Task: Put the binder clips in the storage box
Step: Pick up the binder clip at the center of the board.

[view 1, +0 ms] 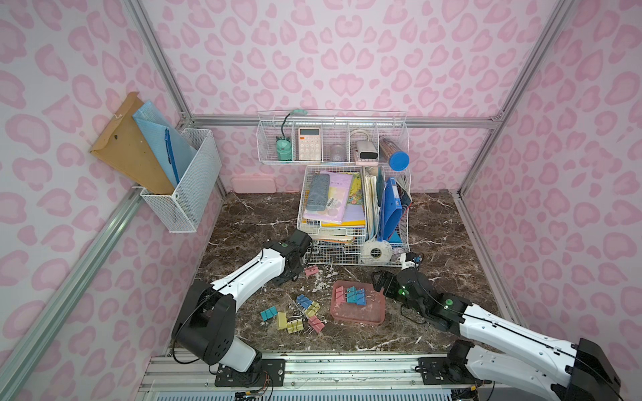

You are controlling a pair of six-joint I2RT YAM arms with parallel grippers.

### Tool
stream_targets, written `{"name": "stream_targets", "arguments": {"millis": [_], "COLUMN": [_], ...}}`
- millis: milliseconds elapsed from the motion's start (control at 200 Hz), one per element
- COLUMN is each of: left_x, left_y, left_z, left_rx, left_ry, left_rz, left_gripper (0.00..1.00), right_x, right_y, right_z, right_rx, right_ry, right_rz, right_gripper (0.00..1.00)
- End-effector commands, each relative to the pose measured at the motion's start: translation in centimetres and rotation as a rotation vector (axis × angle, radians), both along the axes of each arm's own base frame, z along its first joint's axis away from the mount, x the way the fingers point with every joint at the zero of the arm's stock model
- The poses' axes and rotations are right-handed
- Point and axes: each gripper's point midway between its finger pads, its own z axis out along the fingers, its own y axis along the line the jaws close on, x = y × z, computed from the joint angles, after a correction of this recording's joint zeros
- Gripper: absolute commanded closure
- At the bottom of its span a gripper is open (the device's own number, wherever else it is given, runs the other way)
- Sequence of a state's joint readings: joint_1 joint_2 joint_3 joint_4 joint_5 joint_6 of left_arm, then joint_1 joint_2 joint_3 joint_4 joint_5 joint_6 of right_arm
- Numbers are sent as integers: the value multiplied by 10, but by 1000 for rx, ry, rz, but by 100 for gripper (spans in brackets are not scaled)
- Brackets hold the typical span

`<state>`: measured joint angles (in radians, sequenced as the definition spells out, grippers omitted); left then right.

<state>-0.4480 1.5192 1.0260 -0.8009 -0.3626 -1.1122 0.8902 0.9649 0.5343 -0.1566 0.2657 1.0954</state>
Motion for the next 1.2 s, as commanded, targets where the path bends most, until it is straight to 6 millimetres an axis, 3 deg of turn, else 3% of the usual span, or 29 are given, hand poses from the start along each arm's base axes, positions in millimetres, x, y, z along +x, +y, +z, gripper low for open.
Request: {"name": "stream_targets", "arguments": {"millis": [0, 155, 295, 515, 810, 1045, 1195], "left_x": [13, 6, -1, 9, 29, 30, 31], "left_y": [-4, -6, -10, -8, -21, -18, -11], "left_z": [0, -10, -21, -22, -18, 10, -3], "left_rx": [-53, -119, -249, -301, -471, -487, -459], "left_ry": [-59, -42, -92, -163, -251, -289, -253], "left_rz": [77, 194, 414, 555, 626, 611, 645], "left_gripper": [46, 41, 41, 44, 47, 47, 47], "right_x": [-2, -5, -5, -8, -11, -12, -9], "right_y": [-1, -5, -3, 0, 3, 5, 12], "right_z": [1, -1, -1, -3, -8, -13, -6], "right_rx": [12, 25, 35, 37, 31, 34, 49], "right_ry": [1, 1, 2, 11, 29, 44, 30], "right_rz": [-1, -11, -7, 2, 17, 18, 31], "right_gripper": [3, 3, 3, 3, 3, 3, 3]}}
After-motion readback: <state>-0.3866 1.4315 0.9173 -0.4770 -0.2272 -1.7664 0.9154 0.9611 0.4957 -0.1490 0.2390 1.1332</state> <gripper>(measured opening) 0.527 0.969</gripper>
